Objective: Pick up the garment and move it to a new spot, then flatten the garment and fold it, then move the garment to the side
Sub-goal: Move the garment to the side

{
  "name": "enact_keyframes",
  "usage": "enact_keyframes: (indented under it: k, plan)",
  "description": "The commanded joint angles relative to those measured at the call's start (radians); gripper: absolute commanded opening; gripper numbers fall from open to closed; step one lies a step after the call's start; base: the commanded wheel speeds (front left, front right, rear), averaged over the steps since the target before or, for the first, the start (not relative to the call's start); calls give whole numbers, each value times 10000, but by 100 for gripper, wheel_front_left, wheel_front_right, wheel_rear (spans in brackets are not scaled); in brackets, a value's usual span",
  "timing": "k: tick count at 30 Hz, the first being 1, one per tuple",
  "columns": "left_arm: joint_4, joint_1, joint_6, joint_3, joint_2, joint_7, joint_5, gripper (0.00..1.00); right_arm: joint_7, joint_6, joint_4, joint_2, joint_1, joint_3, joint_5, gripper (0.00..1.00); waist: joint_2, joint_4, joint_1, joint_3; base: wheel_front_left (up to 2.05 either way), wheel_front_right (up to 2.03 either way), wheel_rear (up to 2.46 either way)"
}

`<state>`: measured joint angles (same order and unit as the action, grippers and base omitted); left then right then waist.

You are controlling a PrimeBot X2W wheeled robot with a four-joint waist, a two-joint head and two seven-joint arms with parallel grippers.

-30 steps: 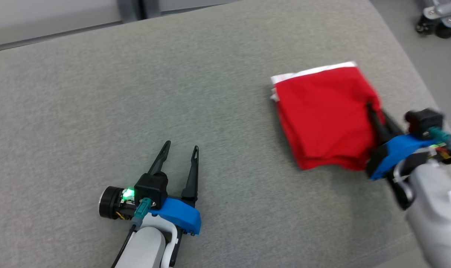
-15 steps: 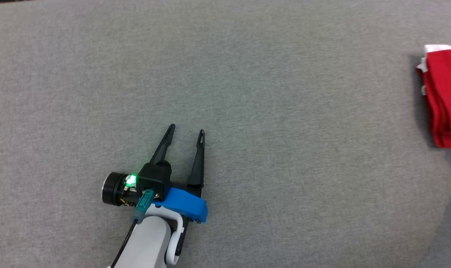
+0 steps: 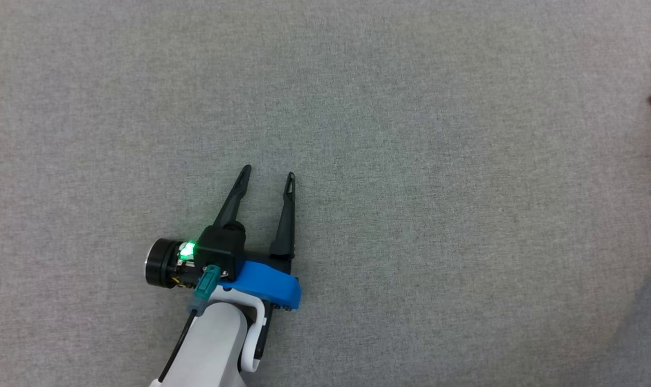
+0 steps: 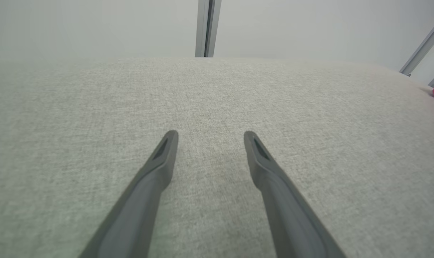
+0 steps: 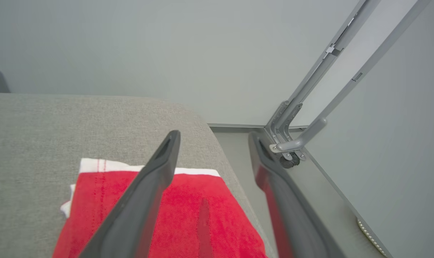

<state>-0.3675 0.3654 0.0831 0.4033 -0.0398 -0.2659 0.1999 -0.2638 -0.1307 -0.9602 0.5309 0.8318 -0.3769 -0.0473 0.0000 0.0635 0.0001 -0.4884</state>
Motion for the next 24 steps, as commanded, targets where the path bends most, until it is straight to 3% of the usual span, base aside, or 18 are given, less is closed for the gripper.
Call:
enact_keyframes:
  k: [1, 8, 13, 20, 24]
  plan:
    - [-67, -69, 75, -100, -173, 26, 12, 100, -12, -1, 535, -382, -40, 137, 163, 100, 0, 24, -1, 135, 0, 0, 0]
    - [97, -381, 148, -332, -105, 14, 164, 100, -9, -1, 3281, -2321, -1100, 1365, 1286, 100, 0, -28, -1, 897, 0, 0, 0]
    - [160, -714, 221, -576, -110, 13, 287, 100, -7, -1, 4532, -3440, -2266, 2110, 1650, 100, 0, -183, -1, 1525, 0, 0, 0]
    - [228, -1225, 316, -926, -108, 13, 431, 100, -7, -1, 5004, -4262, -3826, 2948, 1727, 100, 0, -523, -1, 2339, 0, 0, 0]
    - [184, -1567, 326, -1195, -105, 13, 337, 100, -7, -1, 5042, -4546, -4481, 2916, 1763, 100, 0, -666, -1, 2783, 0, 0, 0]
